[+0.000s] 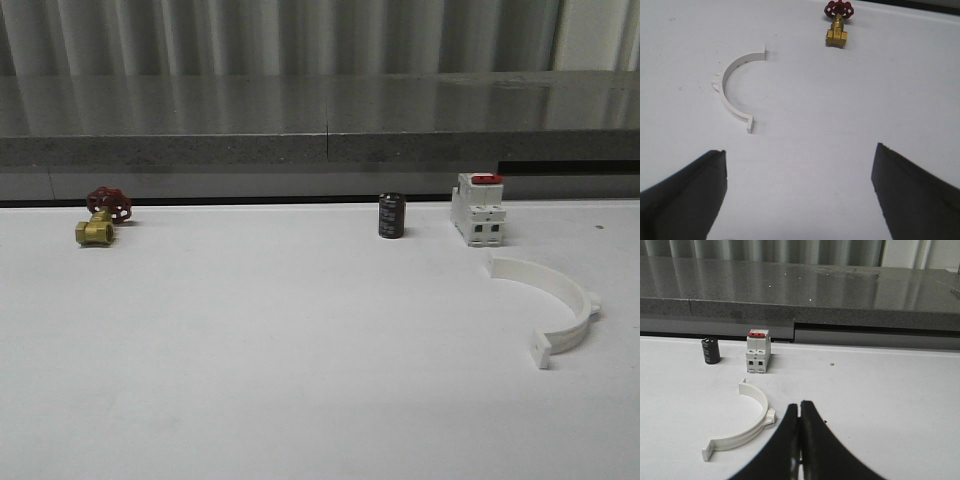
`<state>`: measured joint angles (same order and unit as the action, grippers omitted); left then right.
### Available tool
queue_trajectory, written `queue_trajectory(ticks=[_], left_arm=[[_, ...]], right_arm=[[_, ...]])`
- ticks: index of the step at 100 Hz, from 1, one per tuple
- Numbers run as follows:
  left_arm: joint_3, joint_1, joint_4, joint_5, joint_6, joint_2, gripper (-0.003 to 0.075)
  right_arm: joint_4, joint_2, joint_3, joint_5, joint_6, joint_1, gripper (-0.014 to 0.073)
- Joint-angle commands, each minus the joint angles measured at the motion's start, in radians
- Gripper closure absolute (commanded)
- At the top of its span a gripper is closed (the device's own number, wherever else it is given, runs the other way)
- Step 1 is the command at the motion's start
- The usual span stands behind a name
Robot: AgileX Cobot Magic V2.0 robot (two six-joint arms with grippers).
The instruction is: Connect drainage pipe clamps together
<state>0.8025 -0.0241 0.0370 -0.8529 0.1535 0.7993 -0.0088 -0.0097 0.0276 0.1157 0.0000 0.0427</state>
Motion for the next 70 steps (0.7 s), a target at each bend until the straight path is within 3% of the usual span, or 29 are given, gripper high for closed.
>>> queue_trajectory(ticks=[1,13,40,70], left_arm=[[0.068,-0.006,0.022,0.052,0.007,0.069,0.0136],[0.134,0.003,0.066,0.054,0.007,0.206,0.0136],[0.302,0.143,0.057,0.064,-0.124,0.541,0.0136],[0.43,0.25,-0.031,0.11,-0.268,0.829,0.0136]], right_arm=[[0.003,-0.014,-0.017,-0.083,-0.012,0.0,0.066],[0.003,-0.014,-0.017,-0.083,-0.012,0.0,0.066],[0.003,-0.014,-0.017,-0.082,-0.012,0.0,0.066],[0.003,-0.014,-0.017,-0.082,-0.012,0.0,0.066]])
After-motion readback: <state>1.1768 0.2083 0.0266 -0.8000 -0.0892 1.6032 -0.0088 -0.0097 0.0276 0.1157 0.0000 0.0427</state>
